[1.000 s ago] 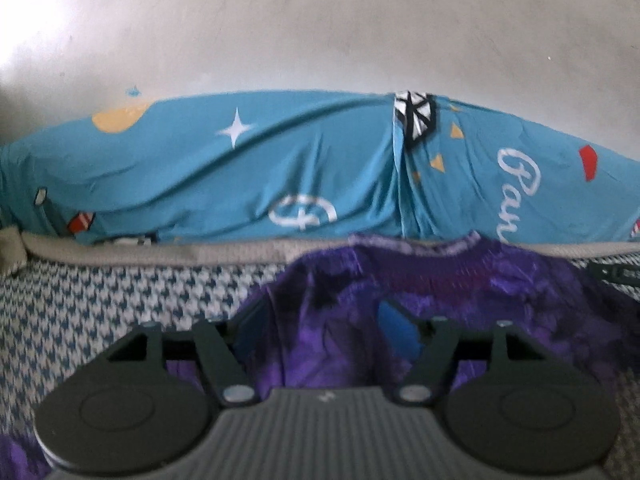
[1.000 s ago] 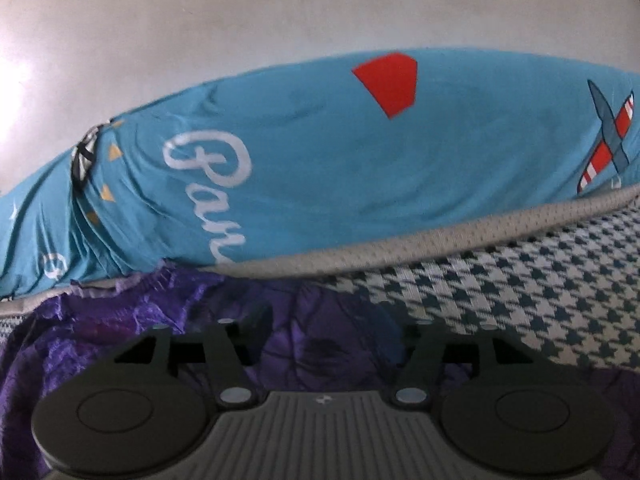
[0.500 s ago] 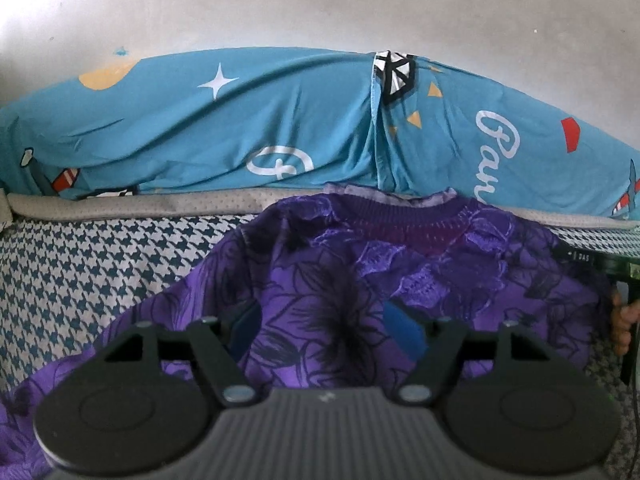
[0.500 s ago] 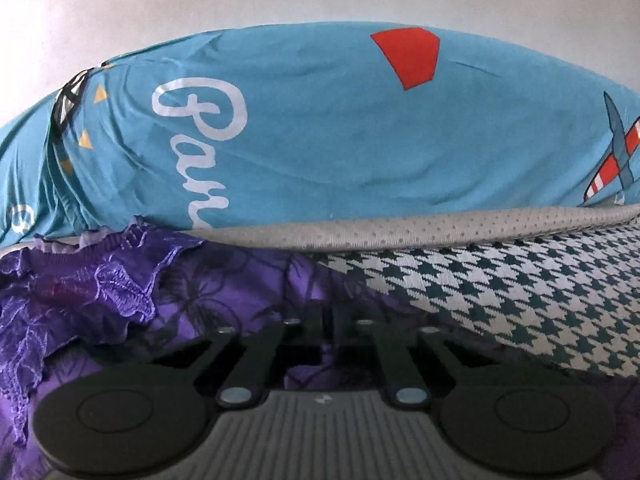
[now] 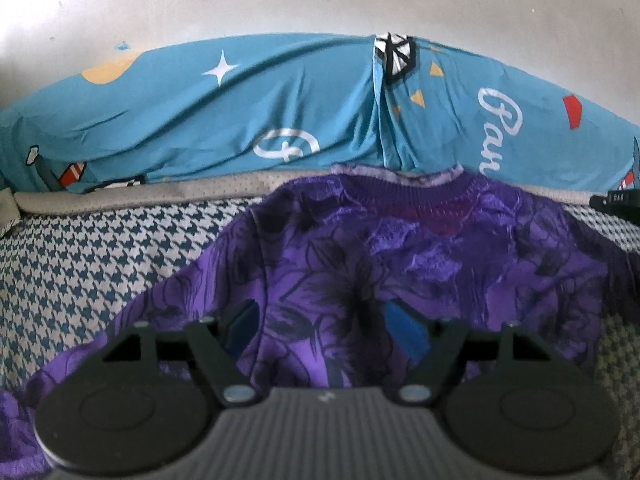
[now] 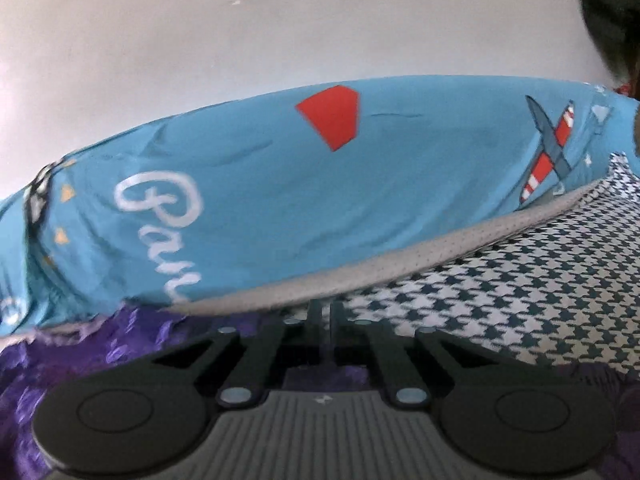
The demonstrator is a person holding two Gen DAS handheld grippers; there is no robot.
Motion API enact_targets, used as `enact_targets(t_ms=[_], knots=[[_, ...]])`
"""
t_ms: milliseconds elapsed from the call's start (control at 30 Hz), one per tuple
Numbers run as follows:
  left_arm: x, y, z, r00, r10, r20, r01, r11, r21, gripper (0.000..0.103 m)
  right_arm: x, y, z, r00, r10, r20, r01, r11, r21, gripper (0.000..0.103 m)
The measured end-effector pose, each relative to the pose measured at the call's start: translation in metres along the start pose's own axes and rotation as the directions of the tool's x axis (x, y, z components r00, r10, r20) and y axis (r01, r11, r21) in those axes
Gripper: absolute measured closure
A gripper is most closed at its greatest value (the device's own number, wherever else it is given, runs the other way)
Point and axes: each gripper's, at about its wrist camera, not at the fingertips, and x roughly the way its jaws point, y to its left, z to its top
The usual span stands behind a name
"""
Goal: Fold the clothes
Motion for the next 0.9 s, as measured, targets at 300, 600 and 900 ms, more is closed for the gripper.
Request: enact_targets(t_ms=[300, 600, 900], knots=[[-0.013, -0.008, -0.018, 1.0, 0.012, -0.024, -0.011, 1.0, 0.028, 0.024, -0.037, 0.03, -0.016, 0.99, 0.128, -0.063, -0.129, 0.992, -0.004, 0.094], [-0.024, -0.005, -0.025, 0.999, 0.032, -0.024, -0.031, 0.999, 0.024, 0.013, -0.073, 0.059, -0.036, 0.967, 0.234, -0.106, -0.24, 0.97, -0.049, 0.087], [-0.027, -0.001, -0.031, 0.998, 0.058, -0.036, -0.057, 0.998, 0.026, 0.006, -0.118, 0.112, -0.061, 0.907, 0.387, -0.168, -0.41, 0.902, -0.135, 0.085]])
